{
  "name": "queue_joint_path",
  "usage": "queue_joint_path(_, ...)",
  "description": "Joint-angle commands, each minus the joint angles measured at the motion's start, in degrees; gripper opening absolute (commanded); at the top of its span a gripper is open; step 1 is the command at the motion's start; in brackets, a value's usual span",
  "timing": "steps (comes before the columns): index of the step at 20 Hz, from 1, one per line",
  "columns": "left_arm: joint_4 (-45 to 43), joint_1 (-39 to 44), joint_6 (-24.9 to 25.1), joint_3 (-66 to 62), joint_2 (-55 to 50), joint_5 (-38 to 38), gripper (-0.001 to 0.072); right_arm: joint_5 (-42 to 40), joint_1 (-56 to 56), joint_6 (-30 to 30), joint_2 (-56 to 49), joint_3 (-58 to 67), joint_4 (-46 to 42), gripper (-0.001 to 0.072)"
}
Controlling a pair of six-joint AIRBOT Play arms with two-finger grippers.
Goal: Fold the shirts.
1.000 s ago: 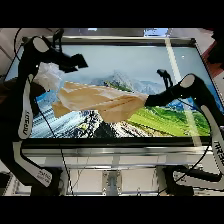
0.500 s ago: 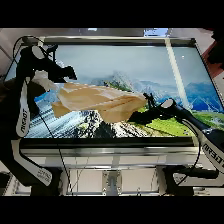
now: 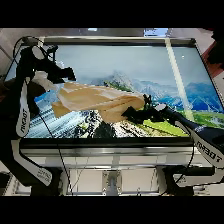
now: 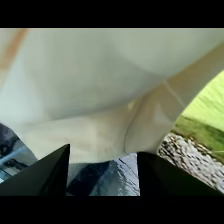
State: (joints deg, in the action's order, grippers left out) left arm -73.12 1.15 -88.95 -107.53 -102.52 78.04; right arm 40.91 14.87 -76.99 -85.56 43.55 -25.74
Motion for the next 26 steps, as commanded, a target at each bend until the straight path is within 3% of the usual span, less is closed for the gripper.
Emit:
queue_joint_path(1, -0.2, -0.1, 0.5, 0.0, 0.0, 0.1, 0.0693, -2.4, 1.1, -3.2, -1.0, -0.1, 2.8, 0.0374)
queue_joint_path(3, -0.3, -0.1, 0.5, 0.0, 0.0, 0.1, 0.0693, -4.8, 1.9, -2.7, -1.0, -0.1, 5.3, 0.0103)
queue_joint_path(4, -0.5, -0.1, 1.0, 0.0, 0.0, 0.1, 0.0693, -5.5, 1.9, -1.1, -1.0, -0.1, 7.5, 0.0032)
queue_joint_path(9, -4.9, -2.3, 1.5, -0.2, 0.2, 1.7, 0.0692, -4.3, -2.4, 17.5, 2.4, -0.1, 23.2, 0.003)
queue_joint_path(14, -4.7, -8.2, 2.2, 3.3, 0.2, 4.8, 0.0692, -3.8, -13.0, 18.4, 9.6, -0.1, 20.8, 0.003)
queue_joint_path(18, 0.4, -9.0, 14.2, 10.3, 0.2, 9.6, 0.0691, -3.3, -15.2, 18.4, 10.0, -0.1, 19.6, 0.003)
queue_joint_path(26, 2.1, -10.1, 27.0, 22.9, 0.2, 10.7, 0.069, -3.1, -15.2, 18.6, 10.0, -0.1, 19.6, 0.0031)
